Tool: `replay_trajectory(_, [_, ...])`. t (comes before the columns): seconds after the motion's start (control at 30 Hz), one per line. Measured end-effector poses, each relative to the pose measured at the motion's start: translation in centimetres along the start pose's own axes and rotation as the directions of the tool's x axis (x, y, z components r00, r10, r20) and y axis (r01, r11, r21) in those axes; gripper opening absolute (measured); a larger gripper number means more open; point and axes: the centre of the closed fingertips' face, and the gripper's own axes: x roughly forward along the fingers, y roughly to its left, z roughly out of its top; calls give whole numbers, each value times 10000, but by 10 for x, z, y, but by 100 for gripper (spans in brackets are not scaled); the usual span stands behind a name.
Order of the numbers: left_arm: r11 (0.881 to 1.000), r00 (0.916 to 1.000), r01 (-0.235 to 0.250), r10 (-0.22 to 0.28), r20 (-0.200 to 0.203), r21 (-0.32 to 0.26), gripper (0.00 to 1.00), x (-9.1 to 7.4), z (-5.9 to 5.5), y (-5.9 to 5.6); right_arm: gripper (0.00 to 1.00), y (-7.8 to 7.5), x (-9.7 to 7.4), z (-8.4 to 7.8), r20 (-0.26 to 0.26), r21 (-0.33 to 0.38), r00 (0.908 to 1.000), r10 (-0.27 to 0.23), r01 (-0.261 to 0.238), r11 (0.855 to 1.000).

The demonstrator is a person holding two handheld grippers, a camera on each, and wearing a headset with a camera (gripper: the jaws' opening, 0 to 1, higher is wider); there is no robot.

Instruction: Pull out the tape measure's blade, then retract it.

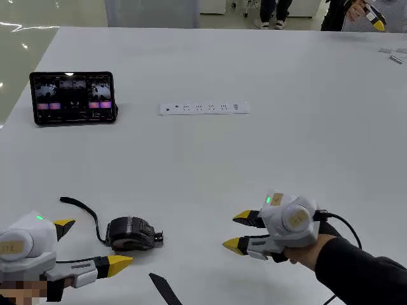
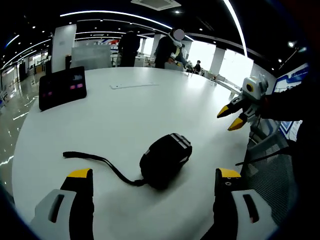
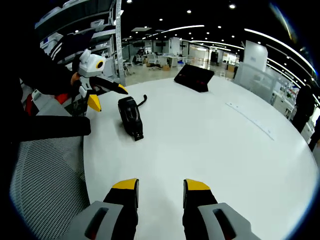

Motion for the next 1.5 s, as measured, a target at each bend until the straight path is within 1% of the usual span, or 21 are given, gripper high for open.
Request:
replay_trajectory(0.13, [9995, 9994, 249, -244, -244, 195, 99, -13, -8, 3, 40, -6, -17, -10, 175, 360, 9997, -151, 145, 9992])
replay_trajectory(0.23, [9983, 9999, 165, -162, -52, 550, 99, -20, -8, 7, 46, -11, -29, -18, 256, 608, 9991, -334, 318, 9976])
replay_trajectory(0.27, [9987, 9991, 409, -406, -98, 318, 99, -22, -10, 6, 47, -14, -33, -23, 191, 716, 9988, -451, 436, 9965])
replay_trajectory(0.3, [9990, 9987, 423, -419, -305, 143, 99, -23, -14, 8, 50, -16, -36, -27, 151, 784, 9986, -508, 495, 9957])
replay_trajectory(0.33, [9991, 9988, 328, -317, -380, 275, 99, -25, -17, 11, 52, -18, -40, -32, 107, 884, 9982, -593, 582, 9944])
replay_trajectory(0.4, [9969, 9980, 370, -333, -535, 701, 99, -27, -21, 13, 57, -21, -45, -39, 7, 990, 9974, -721, 716, 9925])
replay_trajectory(0.43, [9949, 9948, 472, -387, -947, 893, 99, -29, -28, 13, 59, -22, -48, -45, -68, 1077, 9972, -738, 741, 9914])
replay_trajectory(0.47, [9942, 9932, 611, -517, -1041, 889, 99, -30, -30, 12, 61, -22, -50, -48, -112, 1154, 9973, -727, 735, 9906])
replay_trajectory(0.5, [9946, 9939, 620, -539, -965, 829, 99, -31, -29, 13, 63, -23, -53, -51, -129, 1188, 9972, -742, 752, 9901])
replay_trajectory(0.67, [9950, 9940, 396, -299, -1049, 912, 99, -40, -29, 24, 73, -29, -73, -67, -309, 1401, 9959, -849, 884, 9862])
replay_trajectory(0.7, [9950, 9936, 385, -284, -1089, 918, 99, -42, -29, 27, 77, -30, -79, -72, -356, 1478, 9956, -863, 906, 9849])
replay_trajectory(0.87, [9978, 9918, 271, -193, -1266, 601, 99, -51, -33, 36, 88, -35, -98, -94, -658, 1445, 9912, -1148, 1233, 9818])
replay_trajectory(0.9, [9981, 9919, 200, -124, -1263, 591, 99, -52, -34, 39, 89, -36, -101, -99, -718, 1409, 9898, -1232, 1324, 9811])
replay_trajectory(0.93, [9976, 9939, 11, 65, -1105, 689, 99, -54, -32, 43, 90, -37, -105, -104, -791, 1370, 9881, -1321, 1421, 9803])
replay_trajectory(1.07, [9988, 9934, -135, 187, -1131, 467, 99, -60, -33, 48, 99, -38, -115, -115, -753, 1657, 9851, -1545, 1651, 9723])
replay_trajectory(1.13, [9989, 9923, -146, 200, -1223, 455, 99, -63, -35, 49, 99, -37, -119, -119, -756, 1630, 9857, -1509, 1615, 9733])
replay_trajectory(1.17, [9978, 9917, -226, 302, -1247, 621, 99, -65, -35, 50, 99, -36, -122, -120, -752, 1674, 9854, -1525, 1633, 9723])
replay_trajectory(1.23, [9982, 9917, -197, 267, -1259, 563, 99, -66, -36, 52, 99, -36, -128, -118, -671, 1707, 9846, -1614, 1707, 9704])
replay_trajectory(1.3, [9980, 9905, -201, 281, -1343, 604, 99, -68, -38, 51, 99, -38, -133, -118, -587, 1798, 9835, -1713, 1792, 9672])
replay_trajectory(1.37, [9986, 9870, -117, 197, -1594, 509, 99, -69, -42, 48, 99, -38, -136, -118, -652, 1790, 9820, -1771, 1861, 9661])
replay_trajectory(1.5, [9994, 9864, 12, 46, -1646, 349, 99, -70, -44, 47, 99, -37, -139, -114, -612, 1738, 9824, -1764, 1845, 9674])
